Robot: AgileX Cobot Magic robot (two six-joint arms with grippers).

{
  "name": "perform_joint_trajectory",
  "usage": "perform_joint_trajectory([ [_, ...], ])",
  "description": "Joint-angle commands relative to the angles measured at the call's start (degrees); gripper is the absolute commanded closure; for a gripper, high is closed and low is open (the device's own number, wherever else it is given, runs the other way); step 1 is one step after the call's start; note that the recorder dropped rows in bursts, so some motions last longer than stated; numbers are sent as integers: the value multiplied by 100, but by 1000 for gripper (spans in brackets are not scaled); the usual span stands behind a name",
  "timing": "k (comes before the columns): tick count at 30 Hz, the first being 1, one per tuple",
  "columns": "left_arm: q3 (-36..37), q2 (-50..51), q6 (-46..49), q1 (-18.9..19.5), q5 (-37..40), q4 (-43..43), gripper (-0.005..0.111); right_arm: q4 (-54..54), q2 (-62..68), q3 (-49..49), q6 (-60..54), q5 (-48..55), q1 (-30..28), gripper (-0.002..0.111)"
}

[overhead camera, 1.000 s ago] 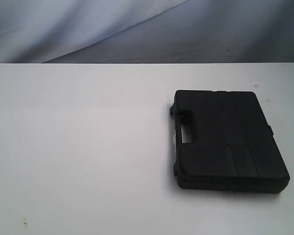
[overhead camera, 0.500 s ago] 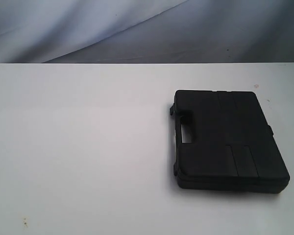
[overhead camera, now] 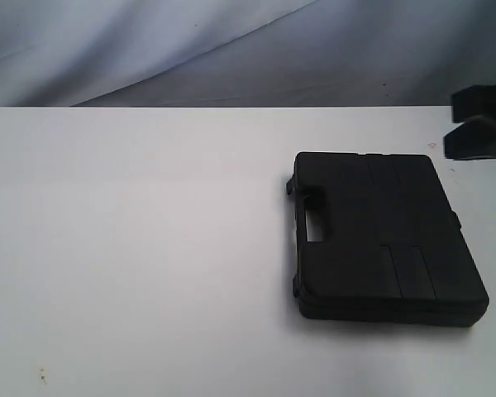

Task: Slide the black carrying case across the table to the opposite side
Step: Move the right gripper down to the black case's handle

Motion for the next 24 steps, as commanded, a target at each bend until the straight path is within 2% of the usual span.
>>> perform_joint_trajectory([
  [1, 26, -15, -60, 17, -78, -55, 107, 20, 627, -40, 38, -418, 686, 108],
  [4, 26, -15, -60, 17, -78, -55, 107, 6, 1247, -40, 273, -849, 1243, 108],
  [8, 26, -15, -60, 17, -78, -55, 107, -260, 1832, -343, 761, -901, 1760, 108],
  [12, 26, -15, -60, 17, -78, -55, 107, -1180, 2440, -1098, 1636, -566, 2238, 108],
  [15, 26, -15, -60, 17, -78, -55, 107, -1593, 2874, -1737, 2179, -25, 2337, 108],
  [21, 26, -15, -60, 17, -78, -55, 107, -1752, 3737, -3027, 2193, 1520, 2337, 108],
  [24, 26, -15, -60, 17, -78, -55, 107, -1926, 4146, -3629, 2333, 1922, 2337, 108],
])
